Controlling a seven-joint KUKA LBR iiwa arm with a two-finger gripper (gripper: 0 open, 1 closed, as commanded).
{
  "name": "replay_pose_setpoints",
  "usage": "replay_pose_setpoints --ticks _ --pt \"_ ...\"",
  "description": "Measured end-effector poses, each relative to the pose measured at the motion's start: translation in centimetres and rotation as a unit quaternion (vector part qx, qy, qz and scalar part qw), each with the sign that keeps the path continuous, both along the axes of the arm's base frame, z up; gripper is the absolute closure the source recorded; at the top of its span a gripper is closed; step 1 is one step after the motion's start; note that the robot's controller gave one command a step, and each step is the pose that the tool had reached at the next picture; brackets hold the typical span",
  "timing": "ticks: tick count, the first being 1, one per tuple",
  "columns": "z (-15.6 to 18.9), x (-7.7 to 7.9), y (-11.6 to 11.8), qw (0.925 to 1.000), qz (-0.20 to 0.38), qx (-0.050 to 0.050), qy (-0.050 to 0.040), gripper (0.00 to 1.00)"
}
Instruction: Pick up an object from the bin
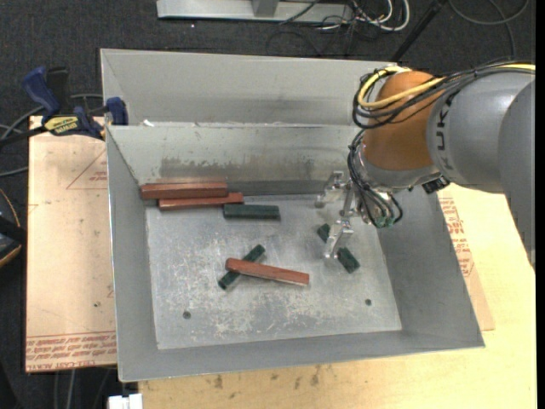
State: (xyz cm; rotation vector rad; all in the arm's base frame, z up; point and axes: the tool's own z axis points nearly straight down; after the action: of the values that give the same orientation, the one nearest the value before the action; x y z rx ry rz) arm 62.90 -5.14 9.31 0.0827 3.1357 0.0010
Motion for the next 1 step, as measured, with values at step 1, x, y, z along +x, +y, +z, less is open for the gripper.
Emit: replay_pose_setpoints --ticks 1 --pt "-1.46 -3.26 -4.17 0.9969 -0.078 0.001 -0.0075 1.00"
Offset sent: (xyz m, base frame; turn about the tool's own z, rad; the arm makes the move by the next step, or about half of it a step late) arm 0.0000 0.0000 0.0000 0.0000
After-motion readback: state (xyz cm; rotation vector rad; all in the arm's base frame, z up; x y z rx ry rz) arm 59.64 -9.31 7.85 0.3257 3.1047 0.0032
